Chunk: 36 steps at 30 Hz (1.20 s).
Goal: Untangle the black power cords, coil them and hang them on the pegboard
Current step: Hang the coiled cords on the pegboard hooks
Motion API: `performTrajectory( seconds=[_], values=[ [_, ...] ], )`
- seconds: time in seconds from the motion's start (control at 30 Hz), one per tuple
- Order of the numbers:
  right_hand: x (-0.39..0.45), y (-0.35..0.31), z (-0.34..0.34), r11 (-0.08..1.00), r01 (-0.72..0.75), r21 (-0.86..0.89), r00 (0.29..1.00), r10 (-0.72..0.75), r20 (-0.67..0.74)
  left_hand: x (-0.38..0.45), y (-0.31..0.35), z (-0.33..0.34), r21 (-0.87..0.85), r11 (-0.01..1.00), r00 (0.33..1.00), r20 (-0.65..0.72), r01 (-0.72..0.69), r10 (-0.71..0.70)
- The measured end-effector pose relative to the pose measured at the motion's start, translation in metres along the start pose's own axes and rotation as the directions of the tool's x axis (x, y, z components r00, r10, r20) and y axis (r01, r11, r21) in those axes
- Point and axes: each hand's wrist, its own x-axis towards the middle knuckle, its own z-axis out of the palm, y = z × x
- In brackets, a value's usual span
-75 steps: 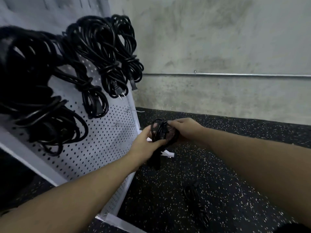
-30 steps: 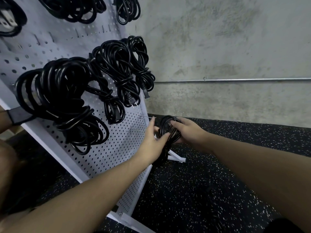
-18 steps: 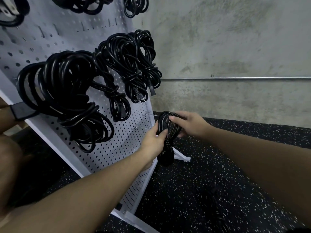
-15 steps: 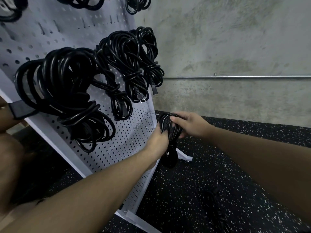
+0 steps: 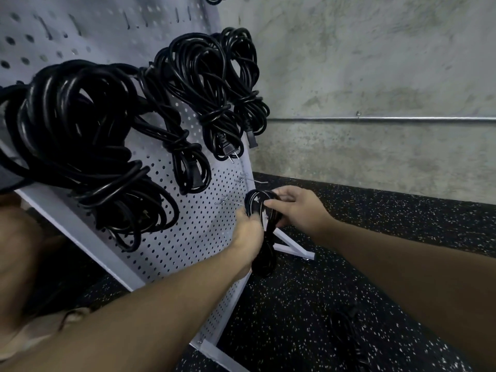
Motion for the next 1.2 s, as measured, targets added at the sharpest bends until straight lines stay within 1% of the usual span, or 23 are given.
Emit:
performTrajectory(
  seconds=[0.07,0.1,0.13,0.23,0.37,0.47,0.6,0.67,0.8,0.93,1.0,1.07,1.2],
  values=[
    [0.001,0.004,-0.004,0.999,0.033,-0.022,0.999,-0.033,0.004,-0.002,-0.002,-0.003,-0.014,0.999,0.996,0.078,0.037,-0.036],
    [0.003,0.006,-0.005,0.999,0.036,-0.015,0.999,-0.035,0.009,-0.001,-0.004,-0.003,-0.005,1.000,0.995,0.096,0.030,-0.029],
    [0.006,0.007,-0.006,0.999,0.033,-0.012,0.999,-0.033,0.027,0.000,-0.006,-0.003,0.006,1.000,0.997,0.081,0.007,-0.008],
    [0.017,0.010,-0.001,0.995,0.043,-0.089,0.992,-0.032,0.123,0.006,-0.012,-0.004,0.090,0.994,0.994,-0.086,-0.059,0.067],
    [0.032,0.013,0.013,0.956,0.127,-0.266,0.985,-0.089,0.149,0.015,-0.020,-0.013,0.229,0.973,0.976,-0.204,-0.025,0.073],
    [0.043,0.014,0.019,0.926,0.167,-0.338,0.979,-0.115,0.169,0.022,-0.019,-0.011,0.245,0.969,0.948,-0.302,-0.027,0.102],
    [0.061,0.015,0.021,0.884,0.228,-0.408,0.964,-0.147,0.221,0.035,-0.018,-0.003,0.240,0.971,0.927,-0.367,0.018,0.074],
    [0.068,0.018,0.023,0.879,0.247,-0.408,0.962,-0.172,0.213,0.042,-0.017,-0.001,0.226,0.974,0.917,-0.392,0.026,0.066],
    [0.077,0.027,0.025,0.905,0.263,-0.335,0.963,-0.224,0.152,0.053,-0.017,0.002,0.217,0.976,0.906,-0.412,-0.005,0.096],
    [0.076,0.033,0.024,0.875,0.333,-0.351,0.942,-0.292,0.164,0.053,-0.023,-0.002,0.241,0.966,0.887,-0.419,-0.098,0.195],
    [0.076,0.033,0.026,0.900,0.312,-0.306,0.948,-0.274,0.161,0.053,-0.024,-0.006,0.257,0.958,0.887,-0.402,-0.127,0.226],
    [0.076,0.032,0.026,0.906,0.292,-0.307,0.954,-0.253,0.160,0.052,-0.024,-0.007,0.271,0.948,0.887,-0.380,-0.165,0.263],
    [0.069,0.030,0.023,0.893,0.313,-0.323,0.947,-0.265,0.184,0.046,-0.025,-0.010,0.355,0.901,0.847,-0.373,-0.248,0.380]
  ],
)
